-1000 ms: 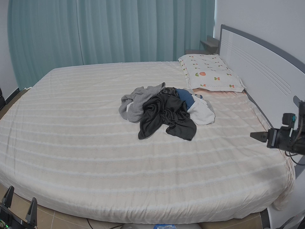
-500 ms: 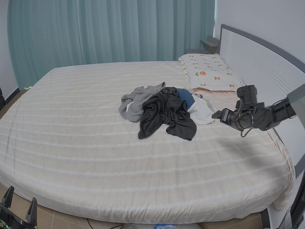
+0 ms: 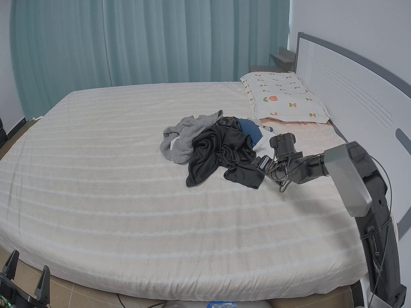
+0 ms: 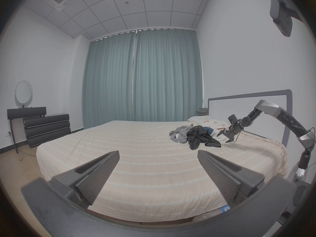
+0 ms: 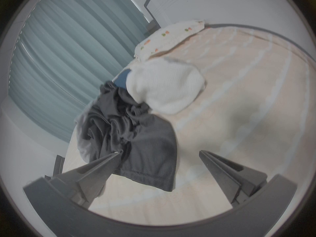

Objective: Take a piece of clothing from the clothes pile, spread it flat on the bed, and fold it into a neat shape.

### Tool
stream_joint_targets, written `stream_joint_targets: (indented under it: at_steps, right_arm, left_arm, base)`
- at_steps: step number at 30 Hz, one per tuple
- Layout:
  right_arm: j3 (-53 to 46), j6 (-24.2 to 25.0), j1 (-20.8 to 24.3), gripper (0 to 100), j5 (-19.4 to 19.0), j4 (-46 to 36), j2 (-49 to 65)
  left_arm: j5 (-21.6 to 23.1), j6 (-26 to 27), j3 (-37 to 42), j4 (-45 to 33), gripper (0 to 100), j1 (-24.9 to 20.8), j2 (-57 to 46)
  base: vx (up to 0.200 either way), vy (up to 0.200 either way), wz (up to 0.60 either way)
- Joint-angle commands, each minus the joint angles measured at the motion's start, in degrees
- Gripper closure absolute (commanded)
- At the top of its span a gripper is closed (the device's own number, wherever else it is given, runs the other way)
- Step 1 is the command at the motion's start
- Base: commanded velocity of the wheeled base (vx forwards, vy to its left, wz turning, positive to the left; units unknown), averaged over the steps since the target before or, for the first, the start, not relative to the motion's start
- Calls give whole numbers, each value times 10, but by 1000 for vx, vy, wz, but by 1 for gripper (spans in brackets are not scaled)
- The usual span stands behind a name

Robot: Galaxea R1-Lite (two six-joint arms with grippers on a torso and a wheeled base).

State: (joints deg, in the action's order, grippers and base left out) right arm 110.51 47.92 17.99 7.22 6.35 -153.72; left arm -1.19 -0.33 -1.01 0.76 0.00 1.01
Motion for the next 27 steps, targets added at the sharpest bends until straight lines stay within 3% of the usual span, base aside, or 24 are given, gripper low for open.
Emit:
stream_joint_targets:
  at_steps: [1,14,21,22,27]
  right_arm:
    - [33,6,9,0,3,3,-60]
    - [41,16,27,0,20,67,-77]
    - [41,-40,35,0,36,122,-81]
    - [41,-46,36,100,36,124,-85]
    - [41,-70,36,100,37,137,-91]
  left_arm:
    - [0,0,10,0,0,0,-10]
    - [0,0,10,0,0,0,-10]
    - [0,0,10,0,0,0,-10]
    - [0,0,10,0,0,0,-10]
    - [0,0,10,0,0,0,-10]
  base:
    - [0,0,0]
    - [0,0,0]
    - [0,0,0]
    - [0,0,0]
    - [0,0,0]
